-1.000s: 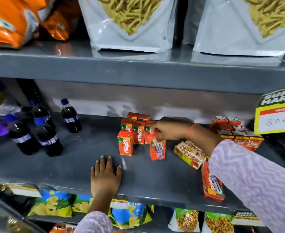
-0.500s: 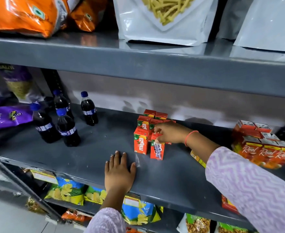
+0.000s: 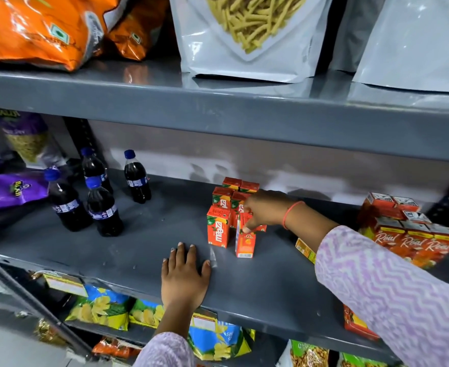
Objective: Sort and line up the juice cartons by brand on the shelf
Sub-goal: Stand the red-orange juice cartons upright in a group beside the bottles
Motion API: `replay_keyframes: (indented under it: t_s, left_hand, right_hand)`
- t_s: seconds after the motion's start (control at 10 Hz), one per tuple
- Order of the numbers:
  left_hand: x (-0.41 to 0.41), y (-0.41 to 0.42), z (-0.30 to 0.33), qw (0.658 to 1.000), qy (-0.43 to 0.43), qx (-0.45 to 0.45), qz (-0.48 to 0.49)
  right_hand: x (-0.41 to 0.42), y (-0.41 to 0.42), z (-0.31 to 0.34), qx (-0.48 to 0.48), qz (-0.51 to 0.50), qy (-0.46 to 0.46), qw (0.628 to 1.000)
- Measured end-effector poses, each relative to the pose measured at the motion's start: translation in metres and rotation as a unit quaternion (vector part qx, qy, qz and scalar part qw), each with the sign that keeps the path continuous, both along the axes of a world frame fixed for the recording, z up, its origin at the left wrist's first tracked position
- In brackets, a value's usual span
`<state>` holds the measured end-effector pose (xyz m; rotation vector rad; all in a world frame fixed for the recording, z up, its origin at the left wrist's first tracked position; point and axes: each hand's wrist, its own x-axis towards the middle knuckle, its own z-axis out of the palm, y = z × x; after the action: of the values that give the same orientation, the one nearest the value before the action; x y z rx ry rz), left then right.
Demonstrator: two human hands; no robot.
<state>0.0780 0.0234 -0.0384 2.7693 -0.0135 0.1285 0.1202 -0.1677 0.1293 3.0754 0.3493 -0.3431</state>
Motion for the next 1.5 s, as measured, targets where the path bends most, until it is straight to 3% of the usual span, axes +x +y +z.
replay_keyframes:
  t_s: [0.1,0.2,0.3,0.7,0.8,0.9,1.0,1.1,1.2,1.4,1.5]
  left_hand:
    - [0.0,0.0,0.0,1.0,0.002,-0.001,-0.002]
    - [0.0,0.0,0.0,1.0,0.0,-0.003,-0.001]
    - [0.0,-0.001,0.001,1.0,-0.002,-0.004,0.0]
    - [-0.002,0.0,0.005,1.0,0.003,-0.004,0.002]
    - [-0.003,0.0,0.006,1.0,0.006,-0.006,0.0]
    - [-0.003,0.0,0.008,1.0,0.01,0.0,-0.004]
    - [-0.004,0.0,0.01,1.0,0.022,0.004,-0.006]
    - [-0.004,-0.003,0.013,0.999,0.046,0.008,-0.006]
    - [-0.006,-0.016,0.018,0.998,0.059,0.015,0.008]
    - [-0.014,-0.036,0.02,0.998,0.06,0.017,0.014]
    - [-0.015,-0.034,0.019,0.998,0.06,0.016,0.012]
  right_hand:
    - [-0.001,-0.002,-0.005,0.0,-0.005,-0.023,1.0]
    - [-0.003,-0.002,0.0,0.059,0.029,0.031,0.997]
    - [-0.003,-0.002,-0.001,0.035,0.045,0.03,0.998]
    - [-0.009,0.008,-0.022,0.057,-0.028,-0.087,0.994]
    - [-0.024,0.005,-0.023,0.109,-0.066,-0.069,0.989]
    - [-0.055,-0.007,-0.031,0.18,-0.149,-0.118,0.965]
    - [-0.095,-0.024,-0.049,0.193,-0.228,-0.143,0.944]
    - [-0.134,-0.053,-0.063,0.123,-0.305,-0.089,0.94]
    - [-0.164,-0.086,-0.064,0.082,-0.393,-0.095,0.911]
    - [-0.197,-0.099,-0.078,0.139,-0.477,0.001,0.868]
    - [-0.201,-0.094,-0.086,0.18,-0.505,-0.021,0.844]
